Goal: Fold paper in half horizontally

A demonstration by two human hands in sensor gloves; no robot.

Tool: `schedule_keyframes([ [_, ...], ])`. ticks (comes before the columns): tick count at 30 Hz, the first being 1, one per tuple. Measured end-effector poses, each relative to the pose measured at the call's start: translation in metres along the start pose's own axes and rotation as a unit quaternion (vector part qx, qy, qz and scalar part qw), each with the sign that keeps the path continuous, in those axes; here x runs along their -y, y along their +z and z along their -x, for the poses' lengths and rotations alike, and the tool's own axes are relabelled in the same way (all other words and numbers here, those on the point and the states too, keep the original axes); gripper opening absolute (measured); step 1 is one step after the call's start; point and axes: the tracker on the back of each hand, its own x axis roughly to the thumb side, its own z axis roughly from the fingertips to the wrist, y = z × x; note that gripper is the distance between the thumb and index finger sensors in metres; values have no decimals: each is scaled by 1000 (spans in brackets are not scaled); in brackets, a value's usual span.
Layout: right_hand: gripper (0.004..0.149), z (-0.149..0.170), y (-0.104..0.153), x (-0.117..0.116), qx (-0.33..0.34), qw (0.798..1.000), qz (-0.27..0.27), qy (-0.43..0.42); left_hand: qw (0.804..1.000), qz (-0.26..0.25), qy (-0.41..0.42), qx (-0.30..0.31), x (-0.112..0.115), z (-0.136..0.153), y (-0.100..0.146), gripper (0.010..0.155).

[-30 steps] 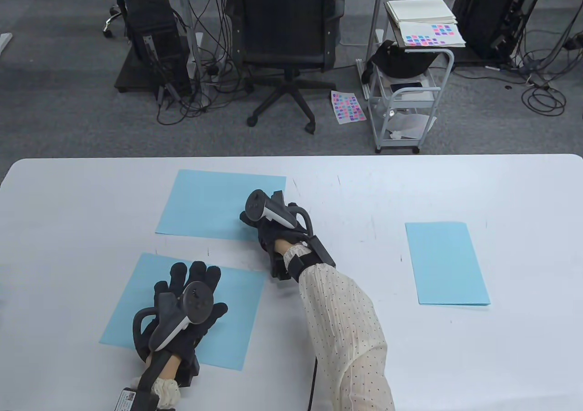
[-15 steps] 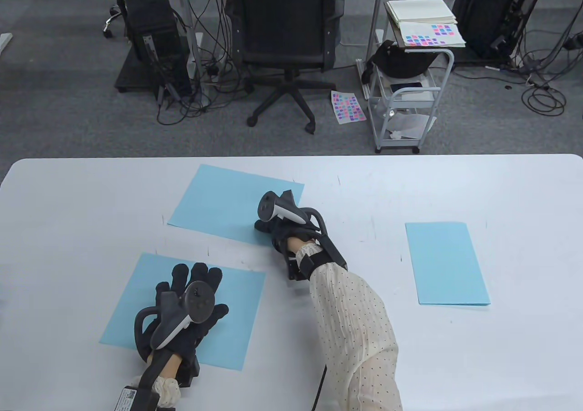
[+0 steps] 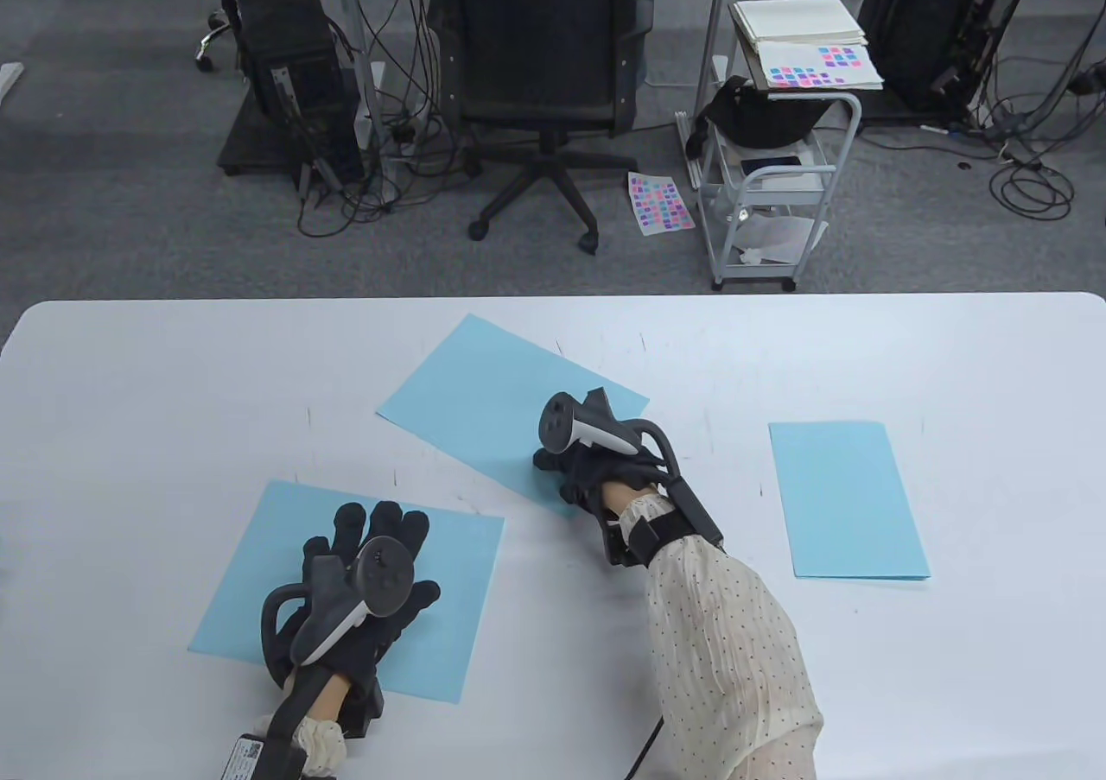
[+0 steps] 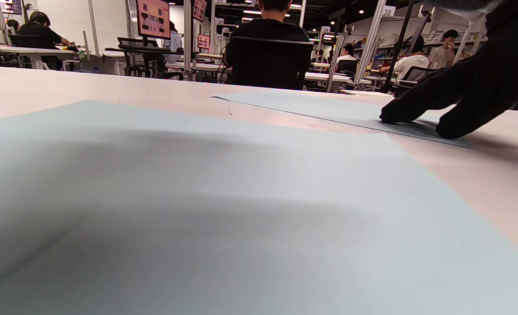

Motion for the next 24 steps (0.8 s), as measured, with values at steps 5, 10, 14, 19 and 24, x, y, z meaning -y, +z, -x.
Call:
schedule_keyframes([
  [5,61,11,14,-9,-4,1000,18,-21,1000,1,0,0,0,-1,1,78],
  [10,63,16,23,-18,-22,999,30,-30,1000,4,0,0,1,-2,1,78],
  [14,64,15,29,-25,-42,998,39,-38,1000,7,-3,0,1,-2,2,78],
  [19,65,15,39,-34,-64,995,37,-63,1000,8,-1,2,1,-3,2,78],
  [24,64,15,54,-42,-73,994,36,-67,1000,9,-3,5,1,-5,2,78],
])
